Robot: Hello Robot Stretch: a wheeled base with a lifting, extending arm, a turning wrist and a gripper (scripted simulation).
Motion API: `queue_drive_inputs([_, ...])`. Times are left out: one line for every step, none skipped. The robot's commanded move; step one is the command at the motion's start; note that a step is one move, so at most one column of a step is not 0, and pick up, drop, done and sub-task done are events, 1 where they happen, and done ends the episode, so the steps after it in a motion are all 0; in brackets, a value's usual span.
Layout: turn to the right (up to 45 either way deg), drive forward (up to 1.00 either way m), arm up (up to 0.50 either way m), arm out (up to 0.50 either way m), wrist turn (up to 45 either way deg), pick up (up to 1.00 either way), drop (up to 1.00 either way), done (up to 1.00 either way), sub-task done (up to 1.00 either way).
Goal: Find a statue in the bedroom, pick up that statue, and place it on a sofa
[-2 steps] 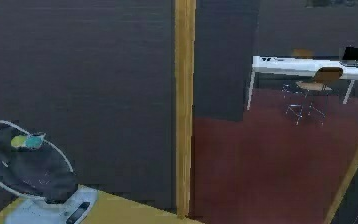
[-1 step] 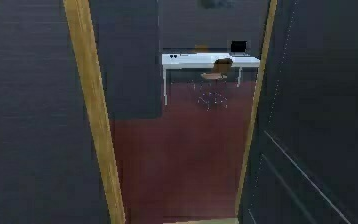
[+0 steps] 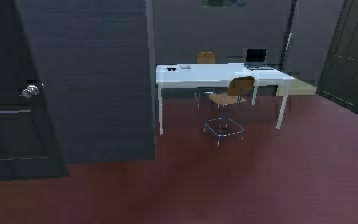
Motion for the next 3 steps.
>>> queue_drive_inputs([9.0,0.00,0.00,0.00,0.0,0.00,0.00,0.00,0.00])
queue_drive_inputs([0.0,0.25,0.00,0.00,0.0,0.00,0.00,0.00,0.00])
queue_drive_inputs([30.0,0.00,0.00,0.00,0.0,0.00,0.00,0.00,0.00])
